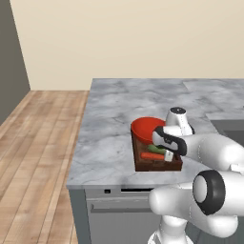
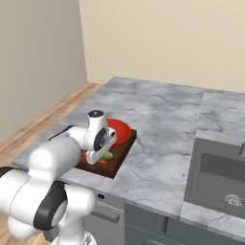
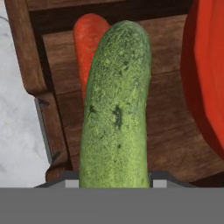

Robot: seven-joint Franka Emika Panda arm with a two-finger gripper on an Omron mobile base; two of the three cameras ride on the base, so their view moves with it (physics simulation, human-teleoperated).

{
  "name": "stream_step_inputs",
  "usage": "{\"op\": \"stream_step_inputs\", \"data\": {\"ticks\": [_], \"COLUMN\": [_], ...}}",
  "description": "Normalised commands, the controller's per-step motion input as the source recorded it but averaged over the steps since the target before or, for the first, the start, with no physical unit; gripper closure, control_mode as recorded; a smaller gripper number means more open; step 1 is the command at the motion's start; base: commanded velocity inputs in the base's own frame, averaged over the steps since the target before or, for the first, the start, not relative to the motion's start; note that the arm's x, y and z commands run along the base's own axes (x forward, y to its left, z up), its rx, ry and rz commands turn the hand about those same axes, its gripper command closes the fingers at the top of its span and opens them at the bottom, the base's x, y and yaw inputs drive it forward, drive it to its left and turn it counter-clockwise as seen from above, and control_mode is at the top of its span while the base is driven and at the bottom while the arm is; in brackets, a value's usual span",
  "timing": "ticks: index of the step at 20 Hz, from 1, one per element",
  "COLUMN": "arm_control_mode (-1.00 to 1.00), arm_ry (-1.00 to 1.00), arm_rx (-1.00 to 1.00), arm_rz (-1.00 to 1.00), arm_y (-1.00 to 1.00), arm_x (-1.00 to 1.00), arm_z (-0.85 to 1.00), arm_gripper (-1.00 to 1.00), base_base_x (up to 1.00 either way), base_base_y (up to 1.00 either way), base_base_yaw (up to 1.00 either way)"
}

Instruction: Place the two vegetables and bowl onto the tray for setting up a vegetable dip station.

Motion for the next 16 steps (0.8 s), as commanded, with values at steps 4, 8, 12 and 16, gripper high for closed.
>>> {"op": "stream_step_inputs", "data": {"ticks": [4, 8, 12, 16], "arm_control_mode": [-1.0, -1.0, -1.0, -1.0], "arm_ry": [0.02, 0.02, 0.03, 0.02], "arm_rx": [0.0, 0.0, 0.0, 0.0], "arm_rz": [0.0, 0.0, 0.0, 0.0], "arm_y": [-0.05, -0.05, -0.03, 0.0], "arm_x": [0.13, 0.08, 0.07, 0.05], "arm_z": [-0.14, -0.13, -0.12, -0.09], "arm_gripper": [1.0, 1.0, 1.0, 1.0], "base_base_x": [0.0, 0.0, 0.0, 0.0], "base_base_y": [0.0, 0.0, 0.0, 0.0], "base_base_yaw": [0.0, 0.0, 0.0, 0.0]}}
